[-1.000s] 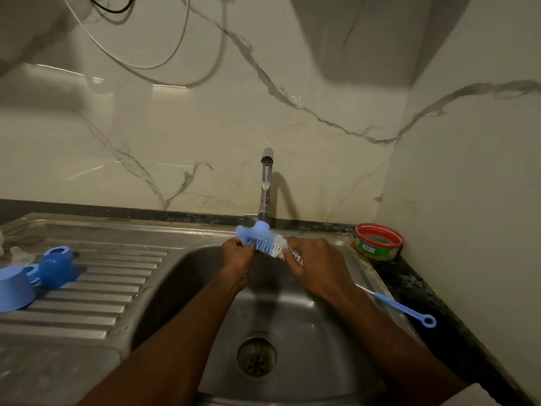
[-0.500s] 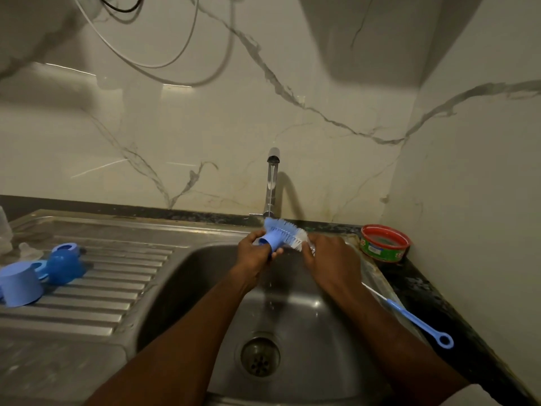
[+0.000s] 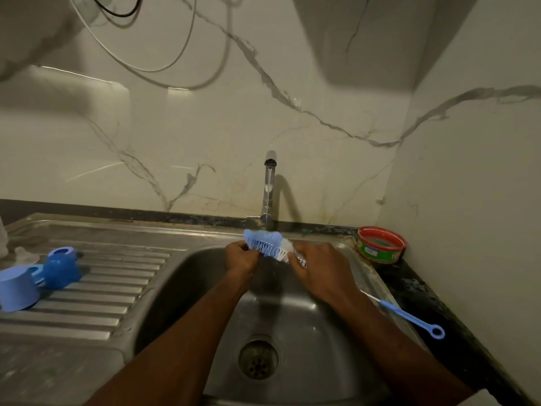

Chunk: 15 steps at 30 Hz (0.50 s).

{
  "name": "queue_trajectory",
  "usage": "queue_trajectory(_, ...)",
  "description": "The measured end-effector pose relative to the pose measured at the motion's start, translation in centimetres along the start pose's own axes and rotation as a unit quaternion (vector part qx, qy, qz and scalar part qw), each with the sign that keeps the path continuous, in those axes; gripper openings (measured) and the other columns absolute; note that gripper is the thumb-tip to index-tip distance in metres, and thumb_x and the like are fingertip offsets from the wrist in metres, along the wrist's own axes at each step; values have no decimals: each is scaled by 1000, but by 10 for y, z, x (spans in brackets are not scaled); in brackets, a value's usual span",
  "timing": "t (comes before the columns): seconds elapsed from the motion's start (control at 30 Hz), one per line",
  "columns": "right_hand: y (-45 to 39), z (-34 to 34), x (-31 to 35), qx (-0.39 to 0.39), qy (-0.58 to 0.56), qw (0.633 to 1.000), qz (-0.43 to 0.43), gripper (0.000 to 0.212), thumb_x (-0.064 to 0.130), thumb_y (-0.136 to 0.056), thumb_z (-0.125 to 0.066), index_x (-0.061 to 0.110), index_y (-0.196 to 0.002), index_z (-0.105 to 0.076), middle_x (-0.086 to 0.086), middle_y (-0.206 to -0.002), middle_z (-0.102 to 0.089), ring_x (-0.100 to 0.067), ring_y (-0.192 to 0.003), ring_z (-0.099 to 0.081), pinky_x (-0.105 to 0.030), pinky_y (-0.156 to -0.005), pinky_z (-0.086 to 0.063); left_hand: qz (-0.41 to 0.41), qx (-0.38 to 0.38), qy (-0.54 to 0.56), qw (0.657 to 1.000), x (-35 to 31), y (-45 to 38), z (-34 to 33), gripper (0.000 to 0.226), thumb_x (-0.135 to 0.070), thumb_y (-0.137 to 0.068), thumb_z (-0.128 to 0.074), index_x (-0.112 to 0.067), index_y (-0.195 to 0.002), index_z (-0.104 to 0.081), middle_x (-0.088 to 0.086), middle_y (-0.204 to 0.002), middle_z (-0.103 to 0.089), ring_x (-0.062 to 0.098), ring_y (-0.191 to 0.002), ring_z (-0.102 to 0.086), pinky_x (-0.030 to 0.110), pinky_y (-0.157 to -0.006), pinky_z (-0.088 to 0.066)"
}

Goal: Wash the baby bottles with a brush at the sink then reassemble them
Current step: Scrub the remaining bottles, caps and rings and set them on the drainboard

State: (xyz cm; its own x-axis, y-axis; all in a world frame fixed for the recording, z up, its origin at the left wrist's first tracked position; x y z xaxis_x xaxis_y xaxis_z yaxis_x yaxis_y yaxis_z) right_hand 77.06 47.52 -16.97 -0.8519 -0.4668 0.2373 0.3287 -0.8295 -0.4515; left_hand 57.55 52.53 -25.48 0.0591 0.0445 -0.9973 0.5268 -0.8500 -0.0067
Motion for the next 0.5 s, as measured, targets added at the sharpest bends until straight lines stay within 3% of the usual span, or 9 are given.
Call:
queue_trajectory(0.13,-2,9,-3,-54,34,997,-49,35,51,-101,-49,31,-127,-63,1,-109,-72,-20,-94,-66,-37,-81,-54,7,47,20,999,-5,4,-5,3,-15,-94,-69,-12,-97,-70,13,-102,-73,21,-90,-70,27,-71,-56)
queue_trajectory(0.27,0,8,10,-45,33,998,-36,35,49,-103,-46,30,-129,-61,-1,-110,-71,-21,-95,-66,-31,-74,-45,45,171,155,972,-11,22,-30,19,-20,-104,-55,-9,-118,-64,12,-105,-74,25,-89,-74,34,-71,-62)
queue_trajectory(0.33,0,12,8,-71,27,996,-50,36,50,-102,-45,29,-126,-62,-2,-106,-72,-24,-94,-67,-34,-76,-49,35,205,196,958,-13,22,-35,29,-25,-103,-57,-4,-122,-64,14,-103,-74,24,-87,-71,32,-72,-60)
queue_trajectory(0.43,-2,14,-4,-101,53,990,-80,35,51,-100,-46,29,-119,-63,-3,-101,-73,-27,-92,-68,-37,-76,-53,17,198,153,968,-16,18,-29,38,-19,-95,-69,1,-127,-62,16,-103,-73,15,-79,-71,21,-65,-59)
queue_trajectory(0.5,-2,11,-8,-86,70,990,-85,34,51,-99,-47,30,-119,-66,-2,-102,-73,-26,-93,-68,-36,-77,-52,-22,158,92,983,-15,12,-23,36,-8,-92,-71,-4,-125,-59,11,-106,-70,15,-85,-71,18,-65,-58)
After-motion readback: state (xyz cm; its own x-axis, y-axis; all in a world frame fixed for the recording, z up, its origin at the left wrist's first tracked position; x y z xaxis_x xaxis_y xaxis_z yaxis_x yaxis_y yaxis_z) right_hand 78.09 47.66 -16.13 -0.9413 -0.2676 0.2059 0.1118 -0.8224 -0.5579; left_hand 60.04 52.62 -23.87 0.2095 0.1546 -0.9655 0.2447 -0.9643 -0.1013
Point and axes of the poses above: each hand's wrist, its own y-axis away from the middle knuckle, its own z-axis out of the back of the hand, x = y × z, the point moved 5 cm from there along -y, towards the middle knuckle
